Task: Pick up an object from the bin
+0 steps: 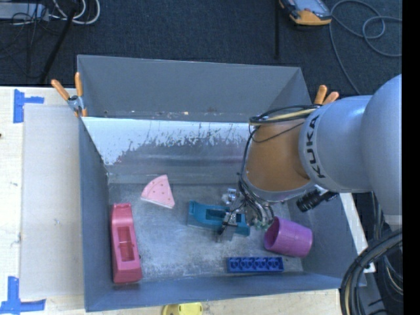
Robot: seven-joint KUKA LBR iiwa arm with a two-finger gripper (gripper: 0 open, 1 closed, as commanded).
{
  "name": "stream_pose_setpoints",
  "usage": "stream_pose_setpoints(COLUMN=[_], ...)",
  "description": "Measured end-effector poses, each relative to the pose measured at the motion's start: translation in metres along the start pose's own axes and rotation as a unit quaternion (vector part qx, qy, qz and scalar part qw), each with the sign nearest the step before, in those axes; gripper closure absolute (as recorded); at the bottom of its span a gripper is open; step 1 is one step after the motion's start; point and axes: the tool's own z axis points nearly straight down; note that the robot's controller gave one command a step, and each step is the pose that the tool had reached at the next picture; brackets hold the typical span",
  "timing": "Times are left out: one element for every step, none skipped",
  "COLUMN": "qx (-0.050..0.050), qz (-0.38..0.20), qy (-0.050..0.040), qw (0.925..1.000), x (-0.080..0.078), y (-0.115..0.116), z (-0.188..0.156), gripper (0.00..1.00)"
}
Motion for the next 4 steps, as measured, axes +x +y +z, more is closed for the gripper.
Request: stream_pose_setpoints(qx=[0.0,0.0,0.001,0.001], qz=[0.0,0.0,0.001,0.001], qy=[0.0,0.001,0.0058,0.0044], qw=[1.0,1.0,1.0,1.0], x=[0.0,0.001,0.004,0.004], y=[0.0,0.0,-0.001,-0.001], z=[0.0,-0.003,-0.017,-0.039], gripper=[1.0,1.0,1.0,1.0])
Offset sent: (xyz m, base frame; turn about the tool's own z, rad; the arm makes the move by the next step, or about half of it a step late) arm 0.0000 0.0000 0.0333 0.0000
